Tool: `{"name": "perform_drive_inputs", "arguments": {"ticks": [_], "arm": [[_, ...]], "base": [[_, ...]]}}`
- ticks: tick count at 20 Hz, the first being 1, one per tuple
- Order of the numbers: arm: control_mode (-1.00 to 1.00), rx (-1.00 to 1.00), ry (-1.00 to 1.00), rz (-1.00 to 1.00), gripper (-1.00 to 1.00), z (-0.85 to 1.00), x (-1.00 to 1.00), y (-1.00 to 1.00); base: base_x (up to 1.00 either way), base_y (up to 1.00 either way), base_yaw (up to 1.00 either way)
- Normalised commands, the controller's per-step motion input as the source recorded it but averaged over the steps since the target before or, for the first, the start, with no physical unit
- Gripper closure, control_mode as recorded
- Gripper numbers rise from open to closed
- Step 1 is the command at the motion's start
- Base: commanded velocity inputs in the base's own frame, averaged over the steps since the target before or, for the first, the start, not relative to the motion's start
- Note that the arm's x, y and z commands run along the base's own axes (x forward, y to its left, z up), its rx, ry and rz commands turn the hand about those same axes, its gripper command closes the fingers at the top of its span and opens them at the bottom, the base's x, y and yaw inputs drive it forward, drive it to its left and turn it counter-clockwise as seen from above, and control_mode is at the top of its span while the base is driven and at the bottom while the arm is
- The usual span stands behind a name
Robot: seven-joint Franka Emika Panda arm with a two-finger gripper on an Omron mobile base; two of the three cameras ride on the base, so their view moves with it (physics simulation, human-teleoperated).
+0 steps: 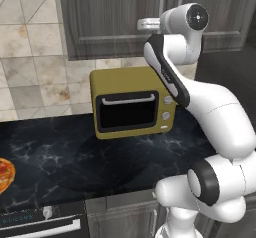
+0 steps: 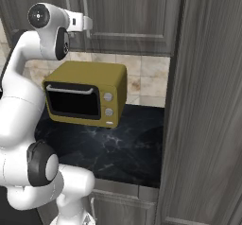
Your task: Open the cabinet. Pick the sponge and place it next to the sink. Then close the cabinet.
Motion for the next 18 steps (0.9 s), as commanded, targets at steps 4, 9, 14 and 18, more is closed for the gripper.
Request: {"name": "perform_drive_inputs", "arguments": {"ticks": [4,9,14,18], "arm": [[-1.00,0.00,0.00,0.00,1.00,0.00,0.00,0.13],[-1.00,0.00,0.00,0.01,1.00,0.00,-0.31,0.51],[-1.00,0.00,0.00,0.03,1.00,0.00,-0.50,0.65],[-1.00,0.00,0.00,0.04,1.00,0.00,-0.54,0.67]], "base": [[0.00,0.00,0.00],[0.00,0.00,0.00],[0.00,0.00,0.00],[0.00,0.00,0.00]]}}
